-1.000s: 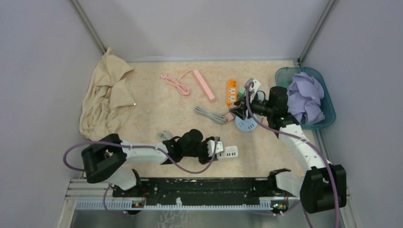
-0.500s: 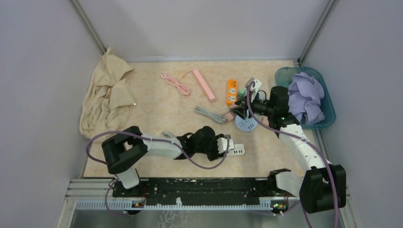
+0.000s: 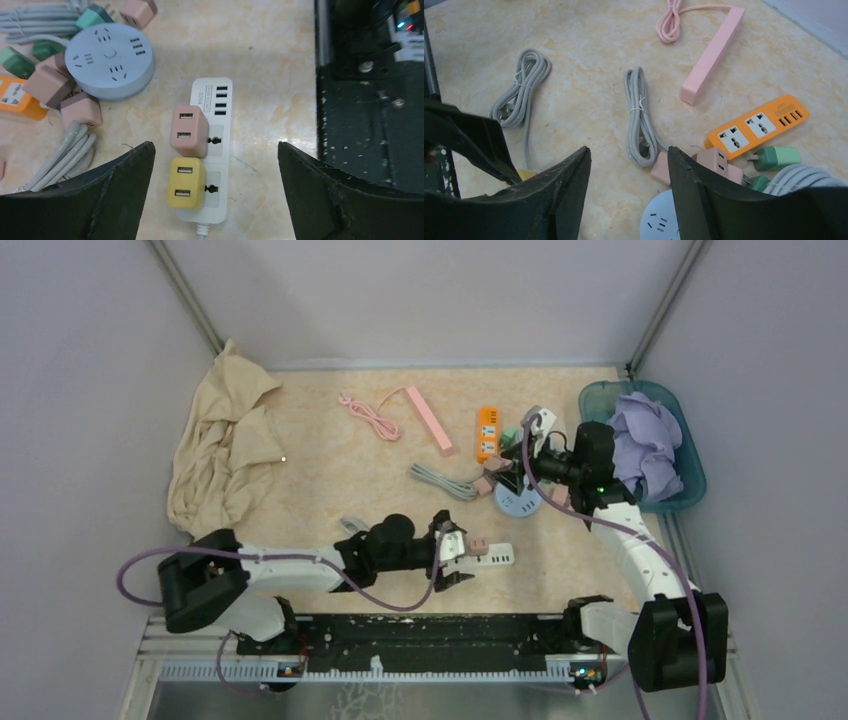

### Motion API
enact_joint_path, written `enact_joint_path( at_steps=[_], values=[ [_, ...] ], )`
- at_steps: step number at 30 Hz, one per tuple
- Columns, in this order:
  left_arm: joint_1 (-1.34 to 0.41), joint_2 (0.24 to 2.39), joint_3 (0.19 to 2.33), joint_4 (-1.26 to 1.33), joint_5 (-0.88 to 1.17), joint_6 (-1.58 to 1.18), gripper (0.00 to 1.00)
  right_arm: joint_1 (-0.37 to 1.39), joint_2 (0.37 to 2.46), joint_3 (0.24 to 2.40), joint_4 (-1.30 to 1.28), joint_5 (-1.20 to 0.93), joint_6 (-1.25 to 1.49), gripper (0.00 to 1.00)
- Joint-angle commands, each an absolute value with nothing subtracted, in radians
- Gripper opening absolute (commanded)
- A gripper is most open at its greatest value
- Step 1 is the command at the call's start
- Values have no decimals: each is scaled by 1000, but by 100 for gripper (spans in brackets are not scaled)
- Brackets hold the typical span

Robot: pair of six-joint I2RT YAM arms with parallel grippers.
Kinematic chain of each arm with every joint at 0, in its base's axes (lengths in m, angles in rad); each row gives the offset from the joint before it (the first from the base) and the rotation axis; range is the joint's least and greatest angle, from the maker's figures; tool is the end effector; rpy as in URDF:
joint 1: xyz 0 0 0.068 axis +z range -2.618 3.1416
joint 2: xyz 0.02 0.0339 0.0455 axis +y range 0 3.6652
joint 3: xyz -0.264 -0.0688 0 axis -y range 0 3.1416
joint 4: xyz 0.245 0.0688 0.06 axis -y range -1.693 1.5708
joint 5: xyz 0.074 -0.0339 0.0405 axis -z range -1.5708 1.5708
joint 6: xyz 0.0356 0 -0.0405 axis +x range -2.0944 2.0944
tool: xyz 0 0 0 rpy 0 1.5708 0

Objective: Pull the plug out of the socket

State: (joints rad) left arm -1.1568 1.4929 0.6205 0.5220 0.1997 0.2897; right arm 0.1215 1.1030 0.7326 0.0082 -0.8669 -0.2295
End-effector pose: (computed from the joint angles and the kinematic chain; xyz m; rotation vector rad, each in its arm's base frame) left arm 0.1163 -0.2823 0.1903 1.4192 1.3973 -0.7642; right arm 0.2367 0.0562 0.2820 -0.8709 1.6535 0.7563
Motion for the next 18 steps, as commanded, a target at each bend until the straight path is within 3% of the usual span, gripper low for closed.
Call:
enact_joint_path(
  at_steps=[1,5,7,10,14,18],
  values=[
    [-1166,1304,452,734,251,195,100,110,1059,744,-34,-1055,-369,63],
    [-1166,1168,326,806,202,85,100,110,1036,733,-238,-1289,-693,70],
    [-1165,1117,292,799,95,-4,100,108,1015,712,-350,-1354,-858,74],
    [-1165,1088,221,843,92,-18,100,110,992,686,-460,-1404,-1033,78],
    [-1165,1133,121,1020,93,-14,100,117,983,662,-515,-1373,-1103,82],
    [-1166,1218,81,1130,77,38,100,207,992,638,-540,-1199,-1155,82]
  ],
)
